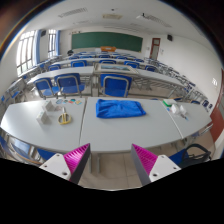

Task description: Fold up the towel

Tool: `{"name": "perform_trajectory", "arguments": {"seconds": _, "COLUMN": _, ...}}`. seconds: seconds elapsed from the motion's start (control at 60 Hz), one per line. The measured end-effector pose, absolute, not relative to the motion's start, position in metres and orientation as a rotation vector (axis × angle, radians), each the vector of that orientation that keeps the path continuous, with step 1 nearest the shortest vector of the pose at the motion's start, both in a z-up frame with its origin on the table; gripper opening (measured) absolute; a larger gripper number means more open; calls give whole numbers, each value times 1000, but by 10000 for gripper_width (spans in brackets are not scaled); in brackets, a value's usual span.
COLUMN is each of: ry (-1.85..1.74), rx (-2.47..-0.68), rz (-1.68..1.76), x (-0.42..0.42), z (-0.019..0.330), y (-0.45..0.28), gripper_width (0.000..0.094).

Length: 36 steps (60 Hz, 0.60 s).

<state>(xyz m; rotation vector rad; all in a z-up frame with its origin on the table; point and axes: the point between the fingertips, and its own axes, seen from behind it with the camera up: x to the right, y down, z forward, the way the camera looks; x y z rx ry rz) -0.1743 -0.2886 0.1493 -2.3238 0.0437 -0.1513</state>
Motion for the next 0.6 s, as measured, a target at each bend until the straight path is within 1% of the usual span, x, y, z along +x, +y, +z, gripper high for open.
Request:
{"name": "perform_trajectory", "arguments": {"seconds": 0.15, "ry": -5, "rx": -2259, "rz": -48, "x": -215, "z": 115, "y": -183, "gripper_width": 848}}
{"name": "perform_trajectory", "arguments": {"seconds": 0.317, "ry": -66, "rx": -2227, "rz": -40, "x": -220, "z": 69, "y": -60, "gripper_width": 847}}
{"name": "perform_trajectory", "arguments": {"seconds": 0.417, "ry": -99, "rx": -2224, "rz": -57, "x": -212, "z": 41, "y": -3, "gripper_width": 849}}
{"name": "perform_trajectory", "arguments": {"seconds": 0.5, "ry": -131, "rx": -2244, "rz": -70, "x": -207, "z": 16, "y": 28, "gripper_width": 845}}
{"name": "perform_trajectory", "arguments": {"seconds": 0.55, "ry": -154, "rx": -2257, "rz": -65, "x": -208, "z": 4, "y": 38, "gripper_width": 808}}
{"name": "perform_trajectory", "arguments": {"seconds": 0.6, "ry": -175, "rx": -2282, "rz": -53, "x": -209, "z": -10, "y": 42, "gripper_width": 704}}
